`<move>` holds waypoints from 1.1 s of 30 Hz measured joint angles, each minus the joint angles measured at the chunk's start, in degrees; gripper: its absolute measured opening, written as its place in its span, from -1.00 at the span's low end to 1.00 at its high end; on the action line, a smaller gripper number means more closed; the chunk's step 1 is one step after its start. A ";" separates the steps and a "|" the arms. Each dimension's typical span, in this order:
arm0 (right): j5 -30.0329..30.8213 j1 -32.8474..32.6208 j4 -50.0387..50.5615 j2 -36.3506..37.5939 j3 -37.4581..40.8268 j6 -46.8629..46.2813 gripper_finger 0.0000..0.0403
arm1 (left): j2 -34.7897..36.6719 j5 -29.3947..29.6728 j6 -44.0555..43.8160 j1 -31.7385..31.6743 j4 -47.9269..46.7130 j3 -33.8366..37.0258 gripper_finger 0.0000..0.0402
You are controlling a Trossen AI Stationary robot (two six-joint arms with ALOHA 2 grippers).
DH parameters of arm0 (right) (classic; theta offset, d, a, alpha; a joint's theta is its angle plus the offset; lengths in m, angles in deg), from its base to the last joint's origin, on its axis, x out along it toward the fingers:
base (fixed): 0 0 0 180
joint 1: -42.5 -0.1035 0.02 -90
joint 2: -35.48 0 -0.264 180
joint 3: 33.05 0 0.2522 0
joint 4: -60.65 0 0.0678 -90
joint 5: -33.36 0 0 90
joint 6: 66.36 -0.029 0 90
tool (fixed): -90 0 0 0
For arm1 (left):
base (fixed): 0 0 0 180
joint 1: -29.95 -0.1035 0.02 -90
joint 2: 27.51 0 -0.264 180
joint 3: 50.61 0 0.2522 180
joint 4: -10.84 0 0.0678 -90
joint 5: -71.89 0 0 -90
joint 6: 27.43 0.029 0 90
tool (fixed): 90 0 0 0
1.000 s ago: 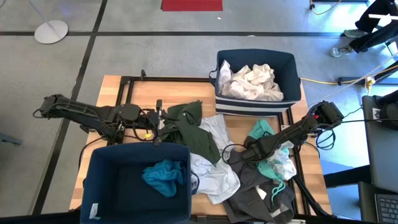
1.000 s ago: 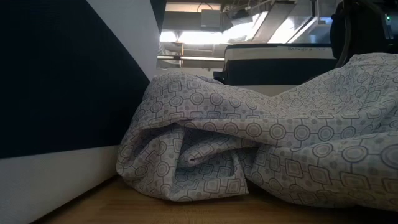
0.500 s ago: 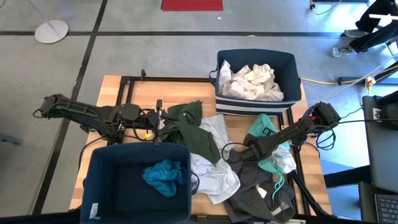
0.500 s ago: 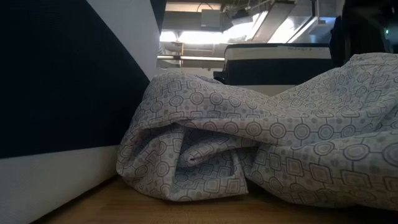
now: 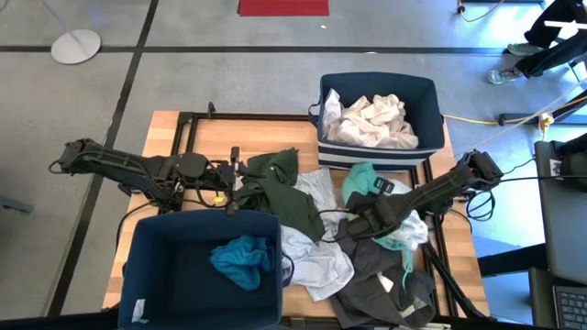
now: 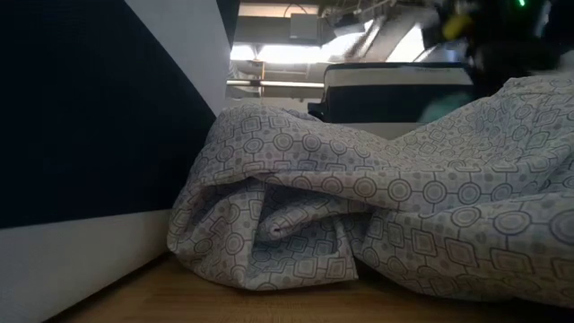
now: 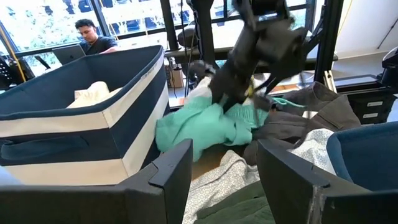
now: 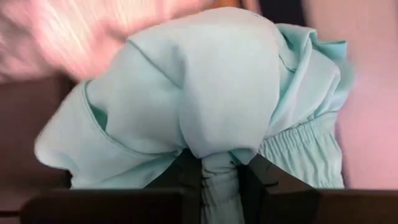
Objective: Sort clothes
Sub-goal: Put the light green shorts into the bottom laundry bin
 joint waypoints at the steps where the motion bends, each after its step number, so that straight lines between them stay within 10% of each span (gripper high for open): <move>1: 1.52 -0.41 0.58 0.07 -1.75 0.65 -0.74 | 0.00 0.00 0.01 0.00 0.00 0.00 -0.17; 20: 31.16 -5.09 -12.15 0.21 -23.74 26.70 -0.74 | 3.66 0.00 1.93 0.00 3.20 0.00 -0.17; 33: 25.57 -4.98 -60.76 0.21 -24.90 73.85 -0.74 | 16.43 0.02 2.01 0.00 3.40 0.00 -0.17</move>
